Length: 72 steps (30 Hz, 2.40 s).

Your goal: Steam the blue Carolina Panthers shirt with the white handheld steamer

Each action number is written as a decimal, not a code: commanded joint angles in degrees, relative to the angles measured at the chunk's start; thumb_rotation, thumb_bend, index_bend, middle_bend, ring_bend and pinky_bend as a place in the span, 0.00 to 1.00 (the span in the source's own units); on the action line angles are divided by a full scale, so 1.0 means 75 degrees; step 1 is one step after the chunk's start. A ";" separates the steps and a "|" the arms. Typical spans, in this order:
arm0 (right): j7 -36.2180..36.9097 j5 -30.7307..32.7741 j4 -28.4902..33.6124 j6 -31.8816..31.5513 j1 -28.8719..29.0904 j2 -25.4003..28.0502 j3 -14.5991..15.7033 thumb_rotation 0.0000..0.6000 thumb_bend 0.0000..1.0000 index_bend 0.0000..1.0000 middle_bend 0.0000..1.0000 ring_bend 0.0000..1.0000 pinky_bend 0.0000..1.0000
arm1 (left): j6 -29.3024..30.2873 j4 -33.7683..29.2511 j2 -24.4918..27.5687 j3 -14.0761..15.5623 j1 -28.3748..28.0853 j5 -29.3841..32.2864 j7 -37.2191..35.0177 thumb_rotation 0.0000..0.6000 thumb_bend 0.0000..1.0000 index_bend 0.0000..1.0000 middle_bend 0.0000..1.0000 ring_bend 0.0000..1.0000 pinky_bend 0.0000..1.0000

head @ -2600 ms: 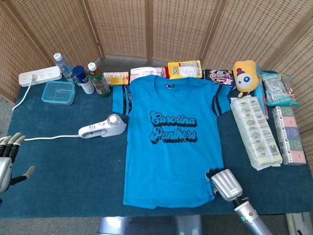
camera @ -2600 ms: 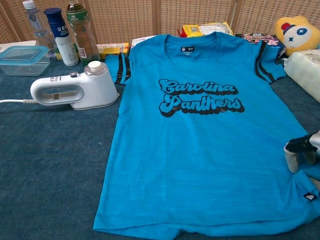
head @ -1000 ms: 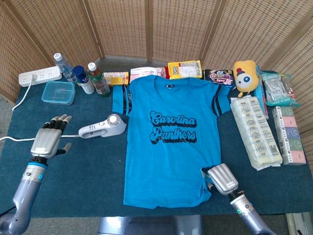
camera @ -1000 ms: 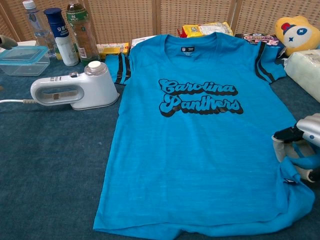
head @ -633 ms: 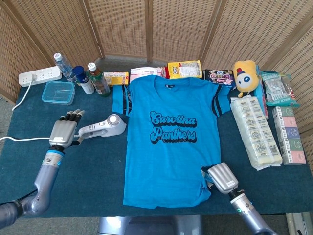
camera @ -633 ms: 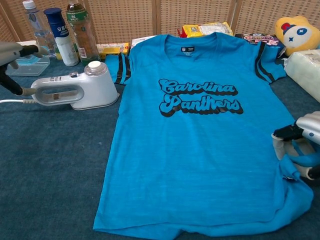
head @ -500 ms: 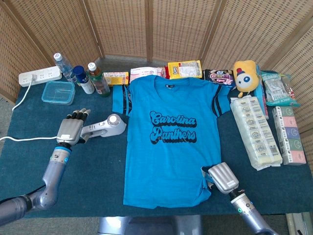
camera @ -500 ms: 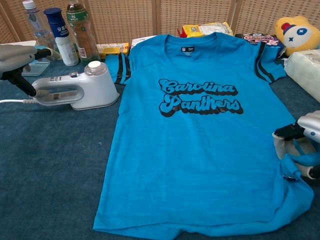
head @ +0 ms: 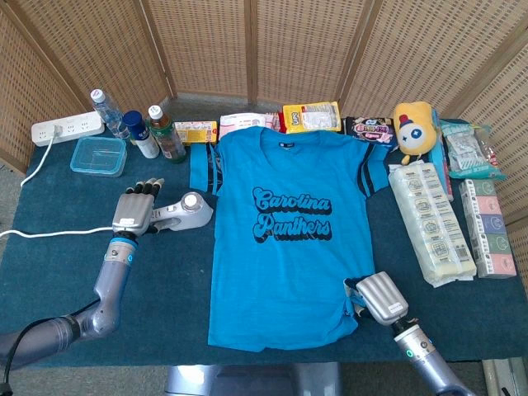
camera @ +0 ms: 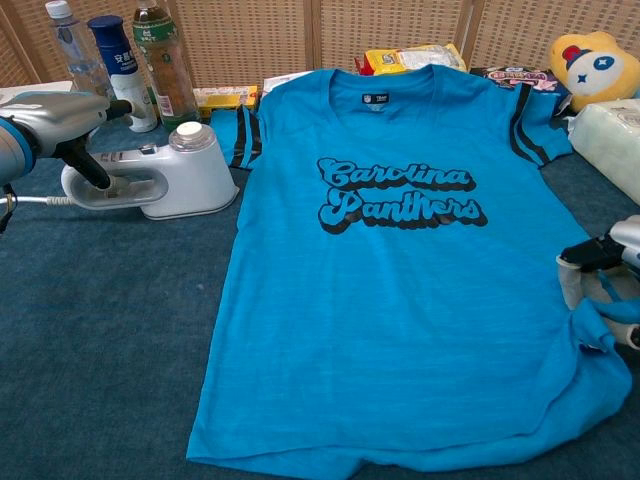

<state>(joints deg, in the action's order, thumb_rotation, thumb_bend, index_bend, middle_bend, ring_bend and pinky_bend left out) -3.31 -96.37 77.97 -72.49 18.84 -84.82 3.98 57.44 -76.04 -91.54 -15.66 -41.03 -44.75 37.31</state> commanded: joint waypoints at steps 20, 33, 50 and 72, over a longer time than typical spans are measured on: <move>-0.0107 0.0246 0.0099 0.0095 0.0027 0.0053 -0.0112 1.00 0.50 0.71 0.68 0.75 0.88 | -0.0836 0.1678 -0.0867 -0.0200 -0.0834 0.0447 -0.0464 0.76 0.43 0.18 0.23 0.23 0.40; -0.0066 0.0296 0.0123 0.0044 0.0004 0.0112 -0.0134 1.00 0.51 0.72 0.69 0.76 0.89 | -0.1275 0.2173 -0.0932 -0.0236 -0.0835 -0.0207 -0.1780 1.00 0.47 0.56 0.61 0.58 0.69; -0.0097 0.0272 0.0206 -0.0030 -0.0016 0.0141 -0.0133 1.00 0.51 0.72 0.69 0.76 0.89 | -0.1433 0.0433 0.0317 -0.0232 -0.0303 -0.1529 -0.3927 1.00 0.47 0.60 0.72 0.68 0.77; -0.0255 0.0475 0.0750 0.0330 0.0138 0.0177 -0.0200 1.00 0.51 0.72 0.69 0.76 0.89 | -0.1340 0.1052 -0.1541 0.0132 -0.1321 -0.1820 -0.3046 1.00 0.47 0.60 0.72 0.68 0.77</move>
<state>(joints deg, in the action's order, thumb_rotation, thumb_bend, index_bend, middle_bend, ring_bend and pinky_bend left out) -5.20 -92.83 83.55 -70.04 19.86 -83.54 2.47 47.28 -69.06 -102.05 -14.54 -50.13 -58.59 13.90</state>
